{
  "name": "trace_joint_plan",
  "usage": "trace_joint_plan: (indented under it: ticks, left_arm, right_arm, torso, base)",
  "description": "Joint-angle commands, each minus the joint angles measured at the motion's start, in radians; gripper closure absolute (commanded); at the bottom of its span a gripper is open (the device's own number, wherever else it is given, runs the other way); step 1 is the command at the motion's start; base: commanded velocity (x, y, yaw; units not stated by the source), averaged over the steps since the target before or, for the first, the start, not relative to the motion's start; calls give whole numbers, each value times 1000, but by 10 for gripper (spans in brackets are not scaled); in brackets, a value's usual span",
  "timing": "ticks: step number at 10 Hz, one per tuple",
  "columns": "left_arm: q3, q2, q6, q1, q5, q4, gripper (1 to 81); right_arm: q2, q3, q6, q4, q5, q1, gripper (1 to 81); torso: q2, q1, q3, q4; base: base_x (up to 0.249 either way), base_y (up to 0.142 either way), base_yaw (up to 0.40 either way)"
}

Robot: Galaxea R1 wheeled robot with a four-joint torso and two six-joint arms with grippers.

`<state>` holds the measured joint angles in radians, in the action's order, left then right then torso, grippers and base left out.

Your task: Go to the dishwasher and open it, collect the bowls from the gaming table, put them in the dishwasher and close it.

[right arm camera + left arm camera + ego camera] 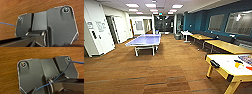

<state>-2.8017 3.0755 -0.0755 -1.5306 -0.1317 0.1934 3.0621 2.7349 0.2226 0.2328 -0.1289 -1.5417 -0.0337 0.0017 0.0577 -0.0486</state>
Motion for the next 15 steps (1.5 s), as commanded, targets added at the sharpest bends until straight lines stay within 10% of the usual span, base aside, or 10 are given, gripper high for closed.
trace_joint_plan:
  ticks: [1, 15]
  left_arm:
    - [2, 8, 2, 43, 43, -8, 10]
    - [4, 17, 2, 40, 43, 3, 10]
  right_arm:
    - [5, -5, -2, 14, 43, 51, 10]
    - [6, -3, -2, 16, 40, 47, 10]
  torso:
    - [0, 0, 0, 0]
    - [0, -1, 0, 0]
  base:
    - [0, 0, 0]
    - [0, 0, -134]
